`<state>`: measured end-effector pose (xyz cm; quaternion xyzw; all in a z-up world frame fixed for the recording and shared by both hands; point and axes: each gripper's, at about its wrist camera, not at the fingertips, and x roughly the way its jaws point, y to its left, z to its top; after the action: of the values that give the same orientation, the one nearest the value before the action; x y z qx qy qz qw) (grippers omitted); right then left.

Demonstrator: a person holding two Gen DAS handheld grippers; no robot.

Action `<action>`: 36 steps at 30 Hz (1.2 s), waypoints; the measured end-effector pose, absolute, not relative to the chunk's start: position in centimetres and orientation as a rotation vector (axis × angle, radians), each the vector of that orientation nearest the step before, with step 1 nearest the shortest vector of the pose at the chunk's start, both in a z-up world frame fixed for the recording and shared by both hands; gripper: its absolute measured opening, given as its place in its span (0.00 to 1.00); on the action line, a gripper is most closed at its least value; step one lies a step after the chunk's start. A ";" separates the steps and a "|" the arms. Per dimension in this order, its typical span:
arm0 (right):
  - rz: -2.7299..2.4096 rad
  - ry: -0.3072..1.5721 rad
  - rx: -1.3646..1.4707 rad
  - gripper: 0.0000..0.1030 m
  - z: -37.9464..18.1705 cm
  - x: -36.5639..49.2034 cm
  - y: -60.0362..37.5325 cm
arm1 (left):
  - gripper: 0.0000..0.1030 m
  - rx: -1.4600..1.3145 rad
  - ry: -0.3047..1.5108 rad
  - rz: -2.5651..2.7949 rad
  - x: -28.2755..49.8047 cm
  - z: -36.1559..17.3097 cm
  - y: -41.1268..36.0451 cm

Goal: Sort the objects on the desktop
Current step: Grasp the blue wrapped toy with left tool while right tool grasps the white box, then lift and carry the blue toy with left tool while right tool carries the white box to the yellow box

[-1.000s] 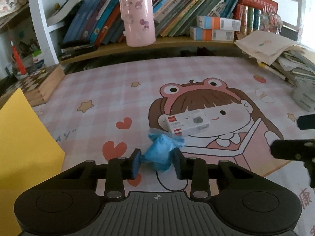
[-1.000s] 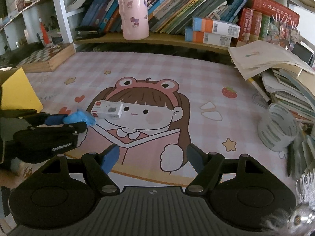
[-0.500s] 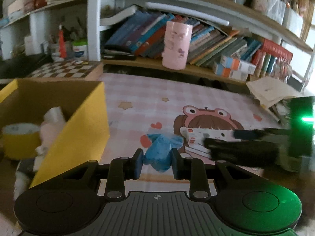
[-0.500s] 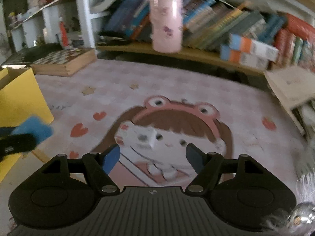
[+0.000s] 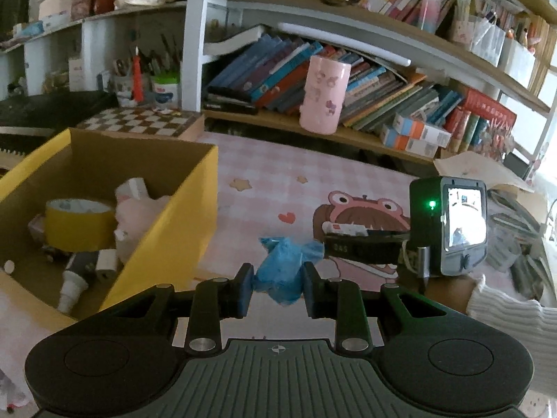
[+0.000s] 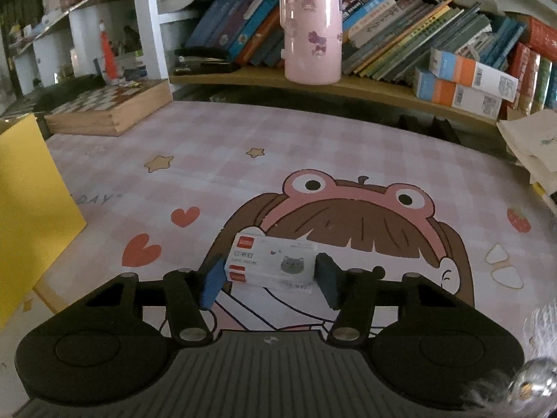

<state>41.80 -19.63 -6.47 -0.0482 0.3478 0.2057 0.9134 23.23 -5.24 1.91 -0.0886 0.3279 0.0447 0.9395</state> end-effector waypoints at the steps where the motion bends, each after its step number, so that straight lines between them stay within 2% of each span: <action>1: 0.422 0.715 -0.099 0.50 -6.4 41.7 -19.7 | 0.27 -0.180 0.662 0.091 23.0 2.1 -5.2; 8: 0.415 0.667 -0.083 0.50 -4.2 39.2 -20.8 | 0.27 -0.188 0.641 0.054 21.6 2.6 -4.9; 22: 0.351 0.621 0.012 0.50 1.0 28.2 -22.8 | 0.26 -0.130 0.587 -0.094 17.9 4.3 -3.5; 36: 0.283 0.634 0.044 0.50 2.7 18.5 -20.7 | 0.26 -0.149 0.592 -0.189 12.2 4.0 0.3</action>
<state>18.52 -20.70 2.68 0.0214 0.3105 0.1385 0.9402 12.15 0.35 3.96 -0.0733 0.2910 -0.0930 0.9494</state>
